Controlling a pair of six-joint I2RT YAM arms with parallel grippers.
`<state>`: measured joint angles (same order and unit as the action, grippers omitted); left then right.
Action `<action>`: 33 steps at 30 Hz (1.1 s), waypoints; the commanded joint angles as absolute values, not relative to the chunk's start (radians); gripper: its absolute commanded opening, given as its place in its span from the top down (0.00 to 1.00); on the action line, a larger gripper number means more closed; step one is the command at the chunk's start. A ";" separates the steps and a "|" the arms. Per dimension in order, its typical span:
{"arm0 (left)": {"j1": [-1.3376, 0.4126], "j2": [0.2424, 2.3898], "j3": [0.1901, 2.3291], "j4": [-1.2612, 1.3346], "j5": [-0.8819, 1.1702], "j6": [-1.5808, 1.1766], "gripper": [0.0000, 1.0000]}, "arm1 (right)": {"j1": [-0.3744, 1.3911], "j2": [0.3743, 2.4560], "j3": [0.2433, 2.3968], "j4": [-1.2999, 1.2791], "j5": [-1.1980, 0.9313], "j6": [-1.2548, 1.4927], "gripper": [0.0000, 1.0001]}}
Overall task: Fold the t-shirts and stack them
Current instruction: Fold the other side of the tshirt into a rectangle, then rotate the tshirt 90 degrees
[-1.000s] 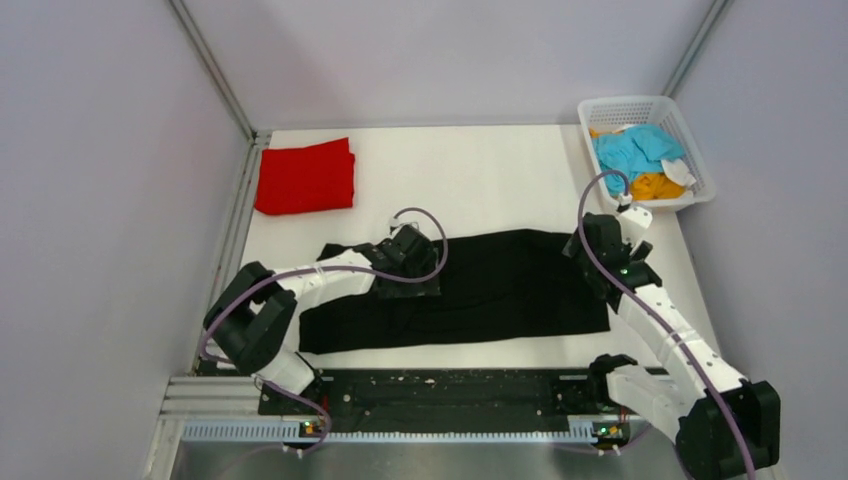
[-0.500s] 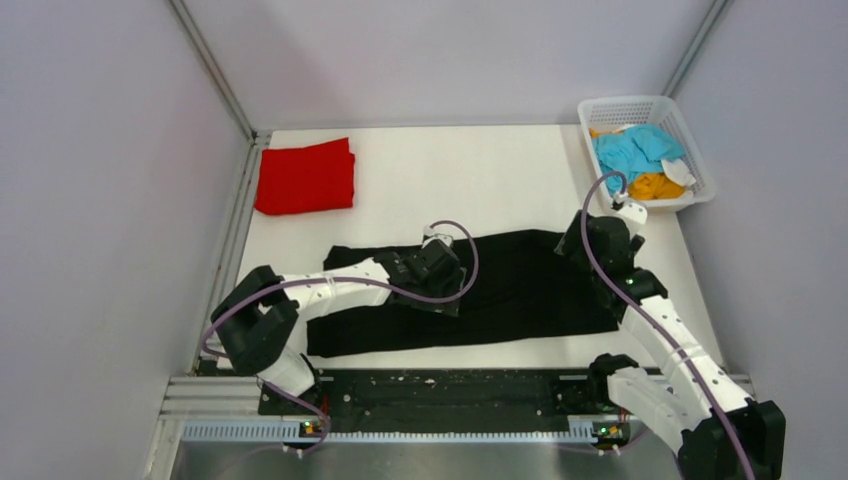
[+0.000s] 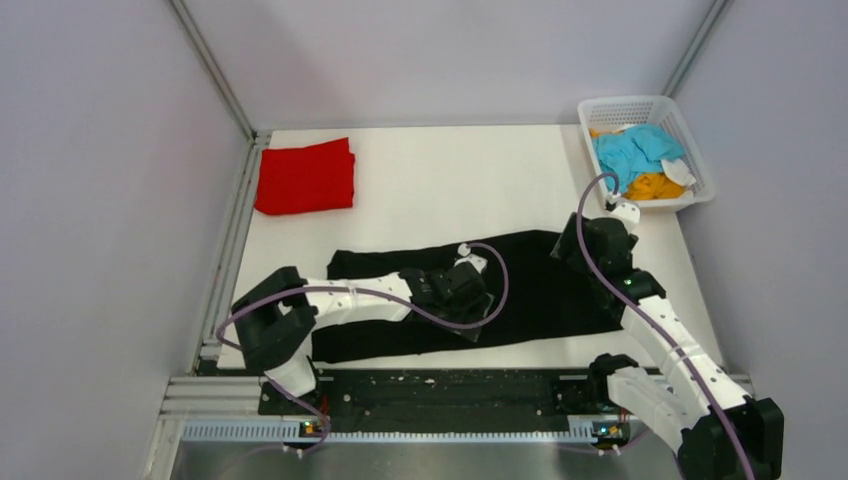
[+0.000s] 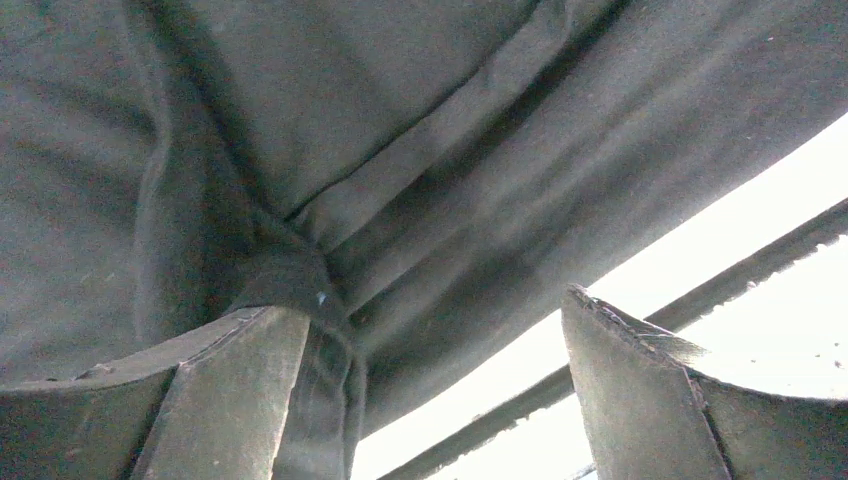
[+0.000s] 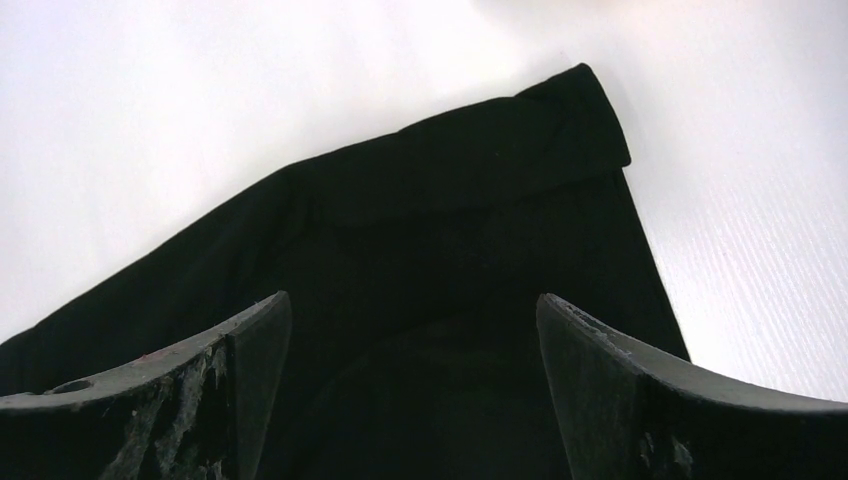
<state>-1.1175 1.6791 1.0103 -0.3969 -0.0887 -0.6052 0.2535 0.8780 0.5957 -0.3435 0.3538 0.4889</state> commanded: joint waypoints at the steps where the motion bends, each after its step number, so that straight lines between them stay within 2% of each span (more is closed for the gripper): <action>1: -1.124 1.477 0.970 -0.423 -0.185 -0.647 0.01 | 0.261 0.872 0.585 -0.314 0.347 0.468 0.10; 9: -1.087 1.153 0.779 -0.431 -0.425 -0.738 0.01 | 0.272 0.920 0.584 -0.295 0.317 0.466 0.10; 11: -0.988 1.121 0.727 -0.434 -0.386 -0.814 0.01 | 0.278 0.932 0.582 -0.282 0.300 0.465 0.11; 13: -0.851 1.112 0.654 -0.380 -0.264 -0.855 0.01 | 0.306 0.957 0.588 -0.267 0.301 0.480 0.12; 15: -0.751 1.129 0.586 -0.280 -0.166 -0.880 0.01 | 0.395 1.007 0.614 -0.238 0.292 0.472 0.12; 19: -0.582 1.201 0.533 -0.164 -0.116 -0.930 0.01 | 0.646 1.177 0.697 -0.173 0.308 0.387 0.12; 22: -0.519 1.223 0.499 -0.081 -0.069 -0.952 0.01 | 0.828 1.328 0.764 -0.115 0.323 0.322 0.12; 25: -0.493 1.250 0.494 -0.125 -0.068 -0.984 0.01 | 0.961 1.461 0.817 -0.014 0.336 0.293 0.12; 28: -0.473 1.269 0.463 -0.152 -0.085 -1.015 0.01 | 1.053 1.546 0.863 0.091 0.372 0.281 0.12; 33: -0.451 1.258 0.421 -0.171 -0.097 -1.038 0.01 | 1.081 1.633 0.904 0.139 0.340 0.303 0.12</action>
